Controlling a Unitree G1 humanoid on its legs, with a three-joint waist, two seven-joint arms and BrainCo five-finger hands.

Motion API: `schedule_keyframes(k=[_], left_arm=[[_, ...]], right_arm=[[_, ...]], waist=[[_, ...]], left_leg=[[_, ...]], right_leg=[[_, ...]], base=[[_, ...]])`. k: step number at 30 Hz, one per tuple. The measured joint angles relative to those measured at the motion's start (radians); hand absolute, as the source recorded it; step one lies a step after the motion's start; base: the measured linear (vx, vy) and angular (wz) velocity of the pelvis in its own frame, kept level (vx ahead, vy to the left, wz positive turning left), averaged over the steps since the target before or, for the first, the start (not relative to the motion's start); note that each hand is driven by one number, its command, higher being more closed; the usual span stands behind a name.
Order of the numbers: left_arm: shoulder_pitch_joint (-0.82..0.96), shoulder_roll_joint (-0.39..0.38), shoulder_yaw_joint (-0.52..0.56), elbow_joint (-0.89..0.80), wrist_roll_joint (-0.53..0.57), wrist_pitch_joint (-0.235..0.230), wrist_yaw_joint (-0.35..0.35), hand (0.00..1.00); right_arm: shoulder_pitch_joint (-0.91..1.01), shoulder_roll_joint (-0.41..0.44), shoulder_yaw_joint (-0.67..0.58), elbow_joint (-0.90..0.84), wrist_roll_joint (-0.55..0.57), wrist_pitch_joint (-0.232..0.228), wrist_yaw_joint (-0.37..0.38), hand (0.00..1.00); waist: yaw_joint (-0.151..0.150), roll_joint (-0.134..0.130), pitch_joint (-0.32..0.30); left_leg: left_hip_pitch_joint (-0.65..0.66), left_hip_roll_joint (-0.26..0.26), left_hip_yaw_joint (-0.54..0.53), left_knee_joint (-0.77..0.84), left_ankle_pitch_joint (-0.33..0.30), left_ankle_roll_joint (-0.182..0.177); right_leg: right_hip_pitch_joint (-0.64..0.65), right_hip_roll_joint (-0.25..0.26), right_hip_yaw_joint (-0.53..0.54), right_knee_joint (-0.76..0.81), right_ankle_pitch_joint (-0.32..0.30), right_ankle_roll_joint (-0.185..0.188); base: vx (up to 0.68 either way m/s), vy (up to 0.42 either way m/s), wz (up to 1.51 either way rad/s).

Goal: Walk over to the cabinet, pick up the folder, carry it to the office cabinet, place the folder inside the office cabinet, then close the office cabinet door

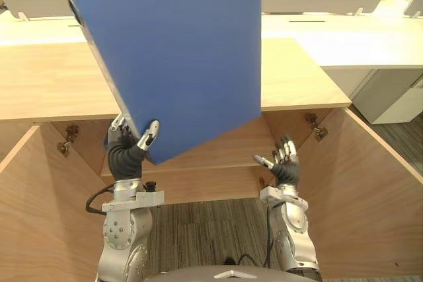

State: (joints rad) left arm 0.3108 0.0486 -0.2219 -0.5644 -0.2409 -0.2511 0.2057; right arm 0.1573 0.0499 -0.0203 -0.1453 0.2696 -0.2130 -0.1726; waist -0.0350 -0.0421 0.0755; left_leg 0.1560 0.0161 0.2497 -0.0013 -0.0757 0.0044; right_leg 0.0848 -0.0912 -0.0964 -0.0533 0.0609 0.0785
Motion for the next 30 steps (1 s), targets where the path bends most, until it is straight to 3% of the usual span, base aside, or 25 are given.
schedule_keyframes(k=[7,16,30], left_arm=[[0.000,-0.013,0.036,0.047,0.007,0.004,-0.036,1.00],[-0.004,-0.006,0.062,0.084,0.002,0.009,-0.131,1.00],[-0.010,0.034,0.053,0.084,-0.041,0.010,-0.214,1.00]], right_arm=[[-0.018,-0.002,-0.004,-0.165,0.004,-0.050,0.032,0.00],[-0.168,-0.175,0.007,-0.160,0.053,-0.045,0.133,0.00],[-0.214,-0.265,0.053,-0.054,0.159,-0.006,0.243,0.00]], waist=[[0.001,0.002,0.005],[0.011,0.006,0.017],[0.026,0.005,0.016]], left_leg=[[0.001,-0.004,0.001,0.000,-0.003,0.003],[-0.027,-0.004,0.024,0.048,-0.031,0.011],[-0.055,-0.007,0.014,0.071,-0.040,0.017]], right_leg=[[0.000,-0.005,0.002,0.001,0.000,0.001],[-0.019,-0.007,0.028,0.002,0.005,0.008],[-0.034,-0.014,0.024,0.007,0.005,0.009]], base=[[0.00,0.000,0.00],[-0.01,-0.001,-0.08],[-0.03,-0.013,0.02]])
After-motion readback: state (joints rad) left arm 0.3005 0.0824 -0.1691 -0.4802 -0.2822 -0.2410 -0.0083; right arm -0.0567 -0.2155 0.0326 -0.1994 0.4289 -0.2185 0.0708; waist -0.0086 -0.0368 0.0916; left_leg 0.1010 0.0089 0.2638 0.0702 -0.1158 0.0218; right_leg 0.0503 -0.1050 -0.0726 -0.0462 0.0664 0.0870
